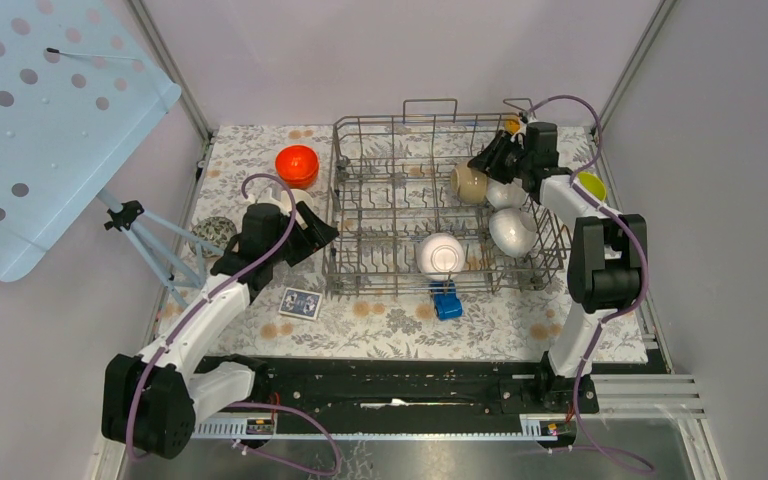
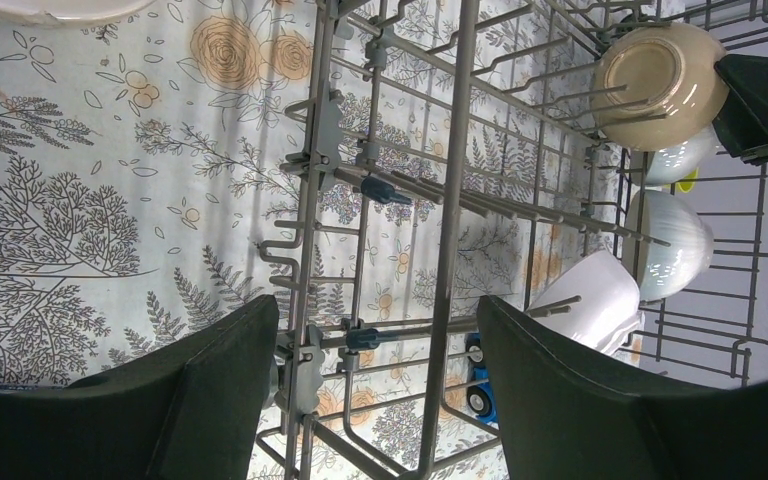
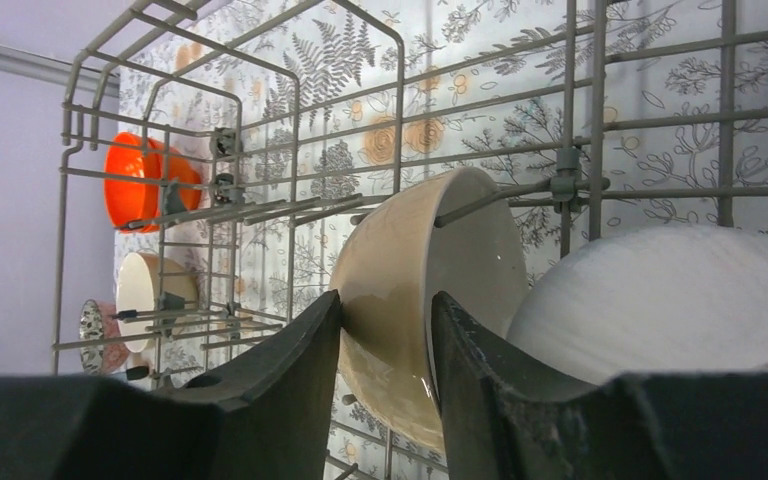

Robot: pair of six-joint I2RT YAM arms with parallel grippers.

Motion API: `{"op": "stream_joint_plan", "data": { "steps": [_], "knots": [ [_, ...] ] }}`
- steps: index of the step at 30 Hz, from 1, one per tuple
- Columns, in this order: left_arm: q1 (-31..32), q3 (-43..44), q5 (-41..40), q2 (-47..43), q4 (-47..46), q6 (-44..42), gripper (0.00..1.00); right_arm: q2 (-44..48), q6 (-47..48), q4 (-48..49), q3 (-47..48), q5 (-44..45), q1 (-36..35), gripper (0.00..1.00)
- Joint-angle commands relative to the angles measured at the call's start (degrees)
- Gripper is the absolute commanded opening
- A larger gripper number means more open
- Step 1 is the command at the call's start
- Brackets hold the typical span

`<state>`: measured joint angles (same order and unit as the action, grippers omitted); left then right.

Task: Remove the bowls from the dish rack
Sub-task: Pick up the bowl from the dish rack.

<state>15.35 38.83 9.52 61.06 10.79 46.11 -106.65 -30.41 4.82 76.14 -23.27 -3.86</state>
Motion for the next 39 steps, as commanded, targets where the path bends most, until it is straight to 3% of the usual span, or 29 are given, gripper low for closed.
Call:
{"op": "stream_joint_plan", "data": {
  "steps": [1, 8, 13, 17, 32, 39],
  "knots": [
    [0.37, -0.13, 0.52, 0.46, -2.84, 0.19, 0.76, 0.11, -4.84, 4.87, -1.14, -5.95, 0.90, 0.42],
    [0.64, 0.02, 0.37, 1.25, -2.88, 0.39, 0.75, -1.11, -6.83, 7.38, -1.58, -9.82, 1.34, 0.35],
    [0.72, 0.11, 0.33, 1.42, -2.81, 0.47, 0.75, -2.23, -8.13, 8.76, -1.48, -12.67, 1.52, 0.43],
    [0.82, 0.19, 0.57, 1.85, -2.87, 0.56, 0.75, -3.04, -8.53, 8.82, -1.12, -14.40, 1.53, 0.42],
    [1.08, 0.02, 0.03, 2.58, -3.32, 1.00, 0.74, -2.49, -10.16, 8.67, -0.49, -16.46, 1.57, 0.00],
    [1.03, 0.00, -0.99, 2.97, -3.29, 1.09, 0.72, -0.65, -14.29, 11.49, -0.38, -18.14, 2.06, 0.00]
  ]
}}
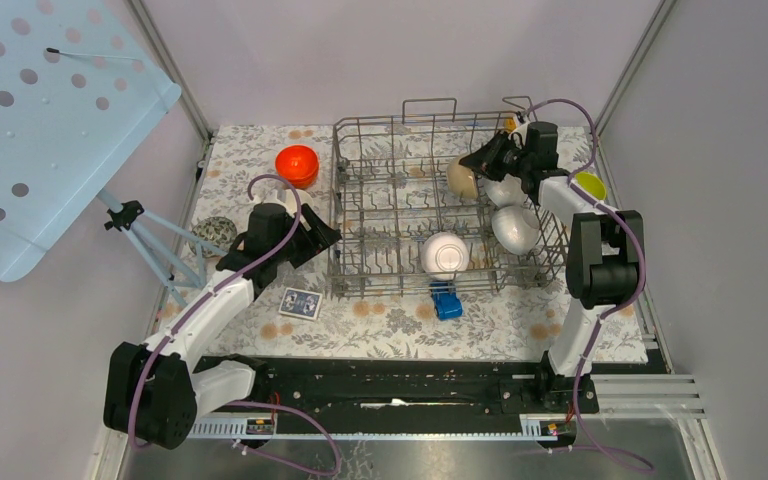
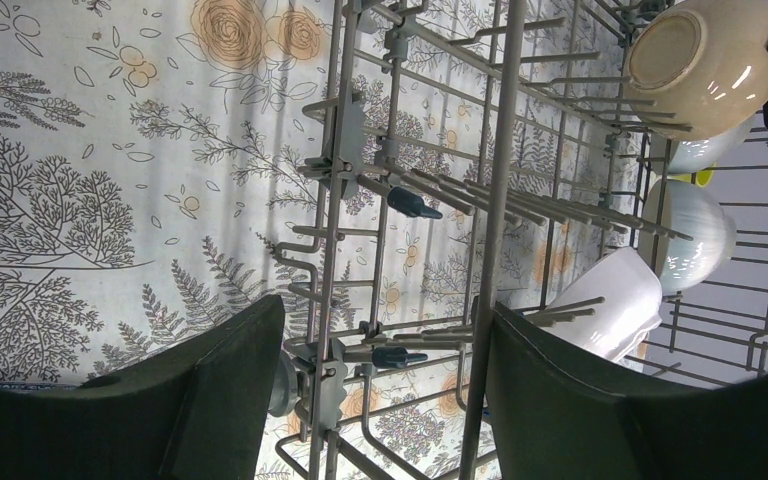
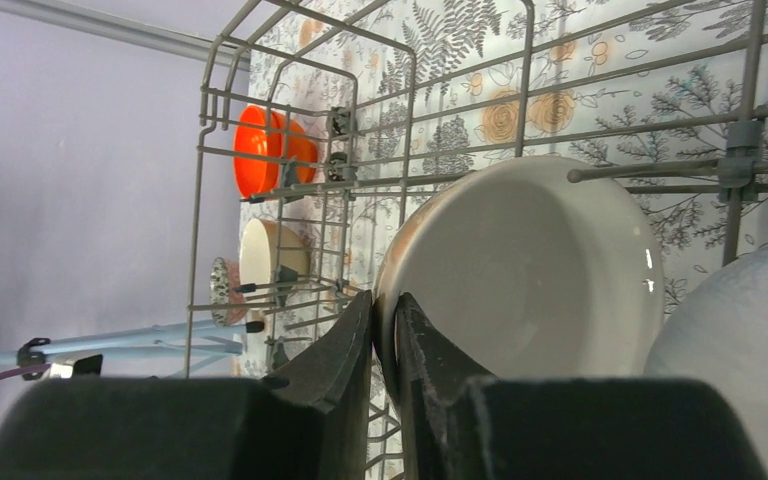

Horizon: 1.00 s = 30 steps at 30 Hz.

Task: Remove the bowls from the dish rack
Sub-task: Pick up the bowl from the dish rack.

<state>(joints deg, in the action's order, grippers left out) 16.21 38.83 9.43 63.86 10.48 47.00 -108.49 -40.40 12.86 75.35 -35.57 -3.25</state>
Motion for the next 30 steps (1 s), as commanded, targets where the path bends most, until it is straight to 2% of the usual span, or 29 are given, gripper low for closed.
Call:
{"op": "stream_joint_plan", "data": {
  "steps": [1, 10, 30],
  "knots": [
    [0.18, -0.04, -1.03, 0.28, -3.01, 0.19, 0.72, 1.45, -5.24, 4.25, 0.34, -6.29, 1.60, 0.00],
    [0.22, -0.05, -1.06, 0.67, -2.95, 0.19, 0.71, 4.27, -11.94, 9.60, -0.85, -8.54, 2.79, 0.00],
    [0.23, 1.87, -2.03, -0.49, -1.11, -0.11, 0.71, 10.95, -16.83, 11.04, -0.07, -8.37, 2.81, 0.00]
  ]
}}
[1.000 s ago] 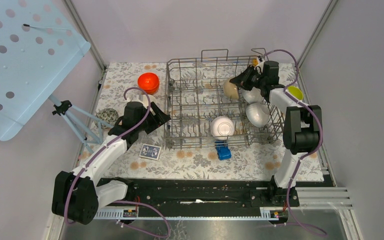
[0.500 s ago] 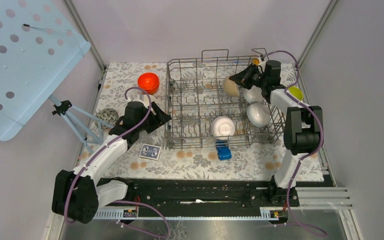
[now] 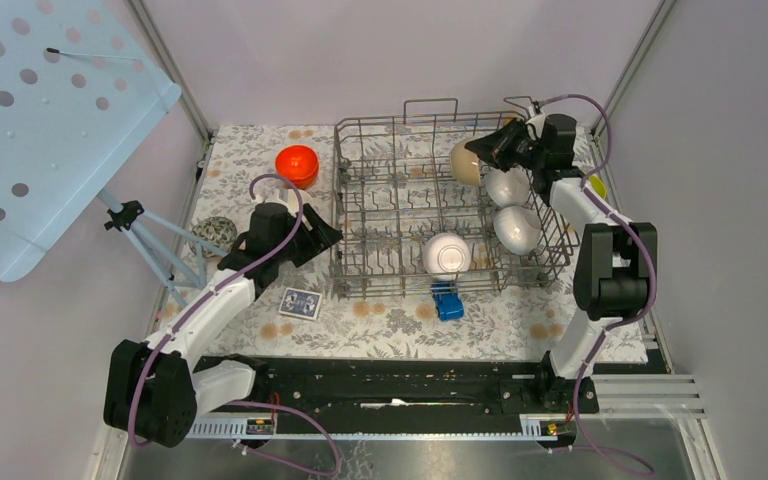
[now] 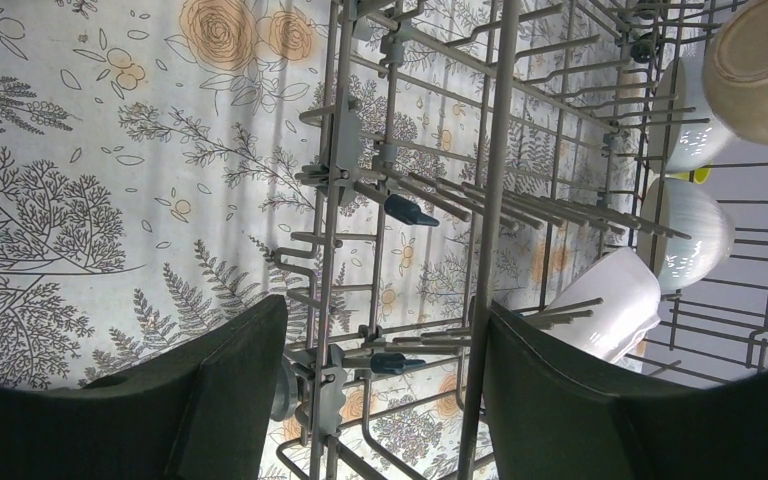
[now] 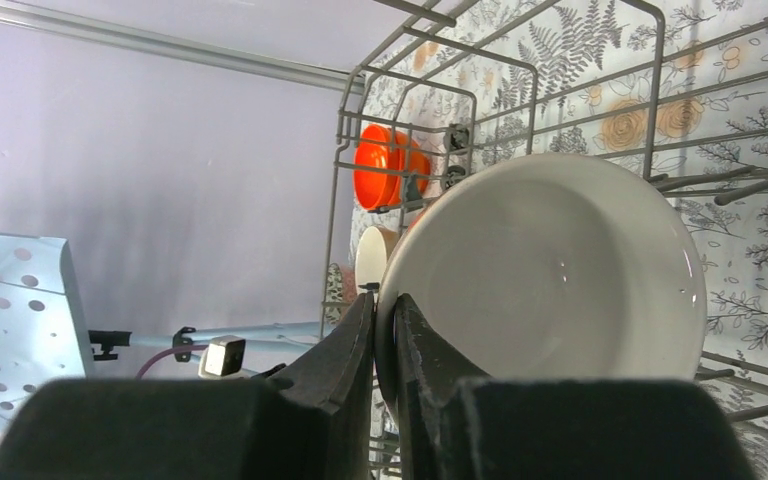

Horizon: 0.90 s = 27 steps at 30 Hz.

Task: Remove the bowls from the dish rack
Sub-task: Pick up the bowl from the dish rack, then place the bowl with the bowl.

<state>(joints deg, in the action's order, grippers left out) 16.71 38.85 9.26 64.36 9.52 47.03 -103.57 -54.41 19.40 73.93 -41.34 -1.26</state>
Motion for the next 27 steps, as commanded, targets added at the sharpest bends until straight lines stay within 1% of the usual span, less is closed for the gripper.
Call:
{"op": "stream_joint_plan", "data": {
  "steps": [1, 7, 10, 14, 20, 23, 27],
  "knots": [
    [-0.32, 2.15, -1.95, -1.25, 0.12, -0.17, 0.71, 6.55, -3.35, 4.96, 1.15, -2.71, 0.82, 0.00],
    [-0.32, 3.94, -2.23, -2.59, 2.34, -0.59, 0.73, 9.29, -5.04, 6.39, 0.93, -3.12, -0.02, 0.00],
    [-0.30, 4.90, -2.22, -3.53, 3.74, -0.70, 0.77, 10.75, -3.97, 5.35, 1.97, -3.11, -1.53, 0.00],
    [-0.28, 7.41, -2.16, -4.50, 6.42, -1.19, 0.82, 12.62, 2.90, -2.44, 6.51, -1.65, -4.74, 0.00],
    [-0.35, 15.11, -0.86, -4.33, 13.26, -4.49, 0.95, 16.01, 10.89, -11.46, 12.13, 0.54, -10.75, 0.00],
    [-0.37, 19.65, -1.27, -4.13, 16.78, -6.55, 0.99, 18.01, 18.53, -17.67, 14.95, 3.01, -16.38, 0.00],
    [-0.36, 24.42, -3.19, -4.25, 21.24, -7.84, 0.99, 21.68, 24.97, -22.87, 15.02, 6.85, -21.81, 0.00]
  ]
}}
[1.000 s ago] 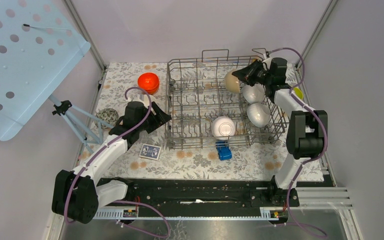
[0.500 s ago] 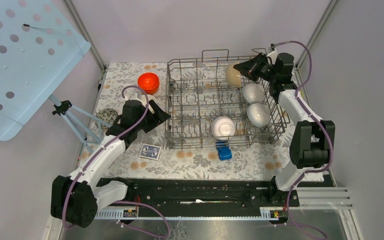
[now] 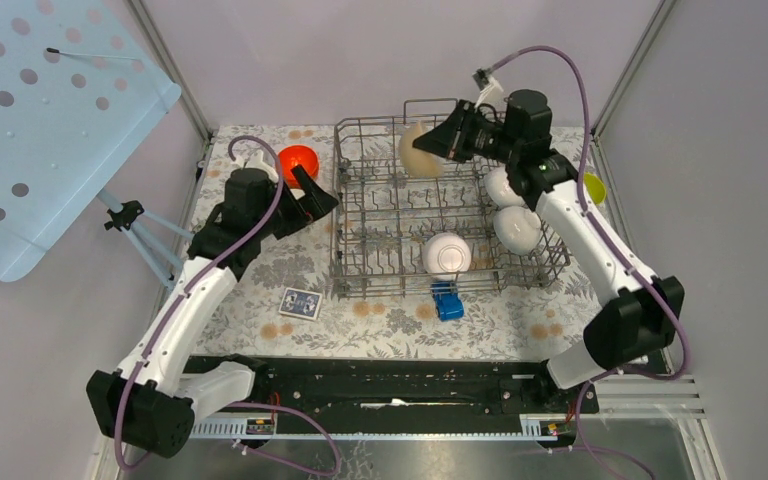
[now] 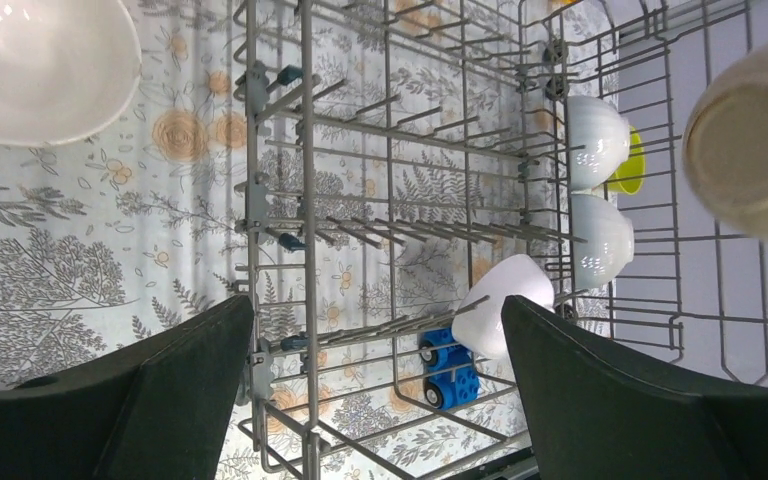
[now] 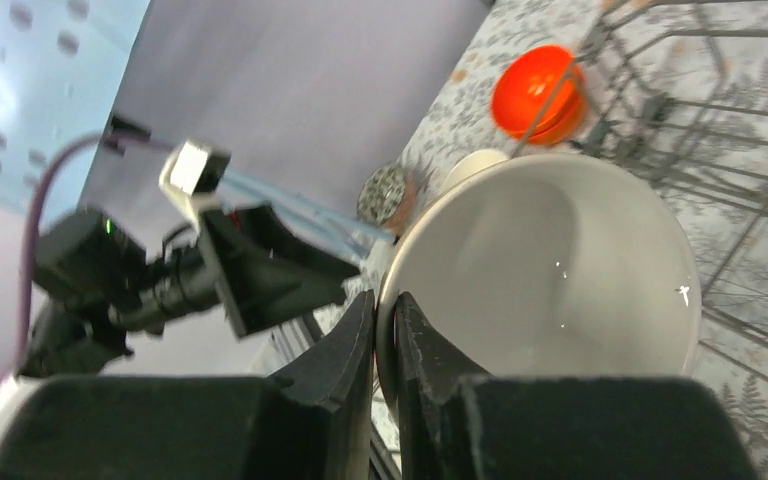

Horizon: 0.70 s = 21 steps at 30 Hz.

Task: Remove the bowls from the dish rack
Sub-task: Place the bowl with the bowl.

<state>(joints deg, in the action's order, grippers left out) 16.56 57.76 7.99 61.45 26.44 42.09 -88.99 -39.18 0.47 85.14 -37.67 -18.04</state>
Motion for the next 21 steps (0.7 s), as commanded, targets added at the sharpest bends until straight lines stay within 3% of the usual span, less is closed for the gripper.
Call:
{"op": "stream_joint_plan", "data": {
  "steps": [1, 6, 12, 21],
  "knots": [
    [-0.23, 6.23, -2.79, -1.64, 4.99, -2.75, 0.99, 8.22, 11.93, -5.52, 3.80, 4.77, -6.73, 0.00],
    [-0.35, 7.98, -7.48, -4.17, 6.54, -0.63, 0.99, 14.30, 25.18, -12.51, 0.58, 16.35, -15.70, 0.00],
    [-0.39, 6.18, -9.76, -9.40, 4.18, -0.05, 0.99, 23.92, 32.65, -14.94, -8.46, 28.99, -24.78, 0.00],
    [-0.38, -10.74, -8.96, -26.70, -12.06, 4.56, 0.99, 37.01, 34.96, -14.74, -22.81, 46.66, -43.72, 0.00]
  ]
}}
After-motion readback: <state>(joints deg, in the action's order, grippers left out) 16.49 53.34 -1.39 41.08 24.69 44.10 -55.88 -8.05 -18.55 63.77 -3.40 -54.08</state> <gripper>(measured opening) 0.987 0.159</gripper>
